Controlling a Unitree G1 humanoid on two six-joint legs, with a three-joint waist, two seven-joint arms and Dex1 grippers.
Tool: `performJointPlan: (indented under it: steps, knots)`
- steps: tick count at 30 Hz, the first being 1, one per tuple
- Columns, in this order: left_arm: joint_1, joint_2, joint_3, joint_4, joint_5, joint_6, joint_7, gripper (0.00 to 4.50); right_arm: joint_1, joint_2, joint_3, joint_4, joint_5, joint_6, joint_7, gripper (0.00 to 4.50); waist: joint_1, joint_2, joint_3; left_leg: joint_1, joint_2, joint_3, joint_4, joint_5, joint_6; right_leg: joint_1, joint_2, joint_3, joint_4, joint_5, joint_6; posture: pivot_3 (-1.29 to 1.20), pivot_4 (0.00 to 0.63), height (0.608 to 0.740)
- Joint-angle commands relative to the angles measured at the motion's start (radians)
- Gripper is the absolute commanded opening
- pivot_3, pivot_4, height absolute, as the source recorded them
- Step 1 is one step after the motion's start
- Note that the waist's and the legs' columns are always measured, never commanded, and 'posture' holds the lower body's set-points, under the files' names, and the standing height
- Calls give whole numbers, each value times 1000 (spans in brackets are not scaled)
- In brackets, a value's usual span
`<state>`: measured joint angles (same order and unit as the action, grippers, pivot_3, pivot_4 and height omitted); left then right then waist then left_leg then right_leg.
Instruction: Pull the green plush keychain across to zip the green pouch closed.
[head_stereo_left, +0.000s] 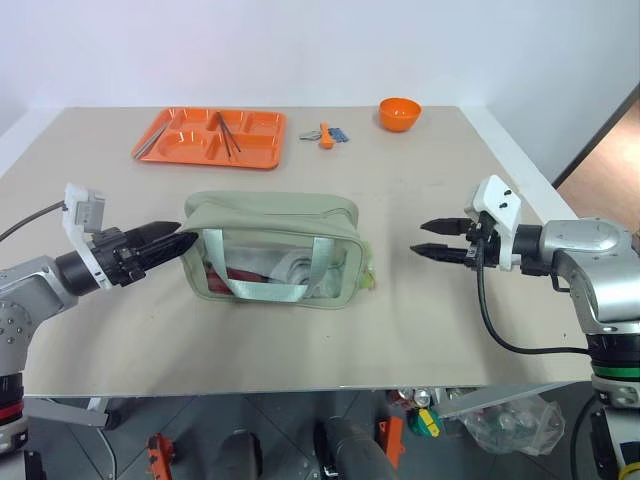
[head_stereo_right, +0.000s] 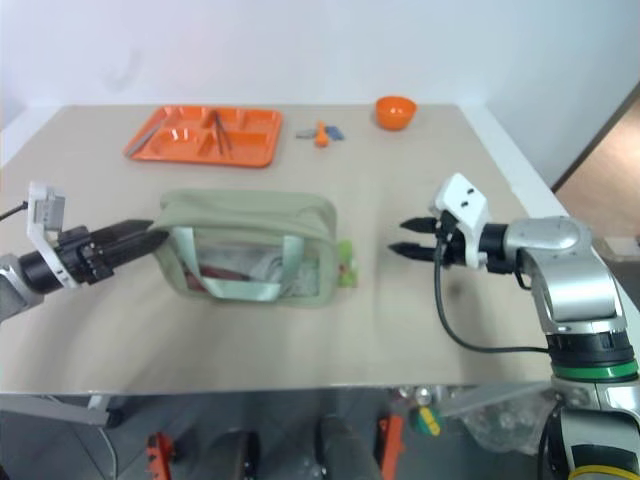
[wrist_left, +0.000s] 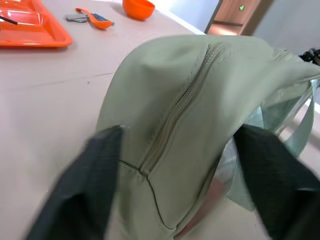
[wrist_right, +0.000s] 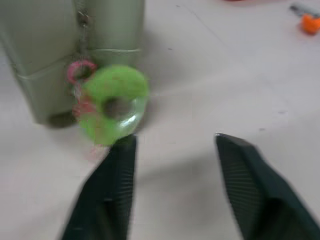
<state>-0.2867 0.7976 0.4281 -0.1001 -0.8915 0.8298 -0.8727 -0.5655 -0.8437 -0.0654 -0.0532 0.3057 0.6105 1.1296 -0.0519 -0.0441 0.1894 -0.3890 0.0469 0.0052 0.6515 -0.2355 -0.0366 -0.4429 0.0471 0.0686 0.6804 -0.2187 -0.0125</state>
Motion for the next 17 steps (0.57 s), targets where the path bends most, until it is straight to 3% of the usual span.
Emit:
performJointPlan:
  steps: [1,3,7,12,17]
  knots:
    - [32,35,67,-38,-4,-7,8,4500,3,-46,-74,-54,85,64,22,3913,1,0,0,0,0,0,0,0,0,0,0,0,0,0,0,0,150,740]
    - [66,49,102,-52,-33,7,-14,4500,29,-75,-97,-85,129,97,45,4461,3,0,0,-1,0,-1,0,0,0,0,0,0,0,0,0,0,150,740]
    - [130,70,250,-36,-98,42,4,4500,84,-112,-233,-195,321,233,75,4461,3,0,0,-2,0,-1,0,-1,0,-1,-1,-1,0,-2,0,0,150,740]
    - [224,82,340,-13,-96,44,-7,4500,118,-103,-338,-282,471,339,5,4461,1,0,0,0,0,-2,0,-1,0,0,-1,-1,0,-2,-1,0,150,740]
    - [233,75,345,52,-102,54,17,4500,149,-95,-279,-292,447,306,-57,4461,2,0,0,0,0,-2,1,-1,0,0,-1,-1,0,-5,-6,0,150,740]
